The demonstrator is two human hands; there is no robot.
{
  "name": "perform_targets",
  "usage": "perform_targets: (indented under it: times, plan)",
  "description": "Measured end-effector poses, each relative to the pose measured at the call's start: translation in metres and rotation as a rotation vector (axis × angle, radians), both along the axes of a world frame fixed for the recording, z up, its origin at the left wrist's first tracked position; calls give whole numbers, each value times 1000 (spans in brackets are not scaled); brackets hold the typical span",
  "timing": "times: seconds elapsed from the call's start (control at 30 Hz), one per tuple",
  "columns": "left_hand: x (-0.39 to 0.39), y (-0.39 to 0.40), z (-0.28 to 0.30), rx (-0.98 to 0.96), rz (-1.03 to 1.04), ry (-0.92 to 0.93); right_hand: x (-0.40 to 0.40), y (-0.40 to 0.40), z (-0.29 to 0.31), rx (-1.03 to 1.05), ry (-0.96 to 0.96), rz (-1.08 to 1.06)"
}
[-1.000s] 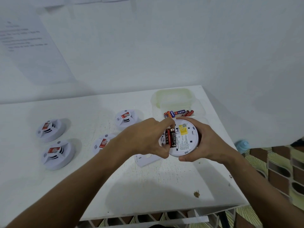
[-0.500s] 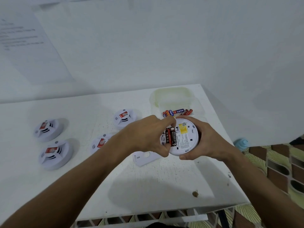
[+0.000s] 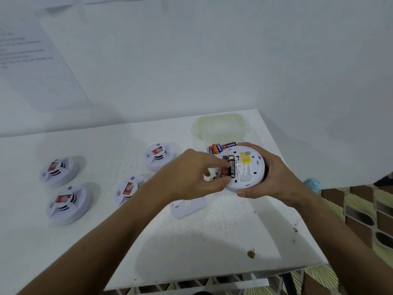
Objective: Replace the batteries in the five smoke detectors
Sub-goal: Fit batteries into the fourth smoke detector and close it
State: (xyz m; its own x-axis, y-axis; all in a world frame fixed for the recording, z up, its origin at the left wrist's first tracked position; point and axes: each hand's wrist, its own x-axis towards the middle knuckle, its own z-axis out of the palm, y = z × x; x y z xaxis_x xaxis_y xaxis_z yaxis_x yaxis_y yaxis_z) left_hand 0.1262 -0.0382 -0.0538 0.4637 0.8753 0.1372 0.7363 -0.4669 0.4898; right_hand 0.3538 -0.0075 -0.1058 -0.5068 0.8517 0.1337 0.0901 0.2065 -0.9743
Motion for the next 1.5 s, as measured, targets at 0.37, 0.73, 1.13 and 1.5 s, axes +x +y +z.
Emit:
perform_targets:
  times: [0.37,0.73,1.13,1.5]
  plan:
    - [29,54,23,-23,291,-235,37,21,-3,38,-22,-170]
    - [19,158,-20,-435,161,377,71,37,-10,23,-48,-214]
    - [24,144,-20,-271,242,230,66,42,-10,8,-22,-190]
    - [61,69,26,-219,72,-74,47,33,-6,40,57,-149]
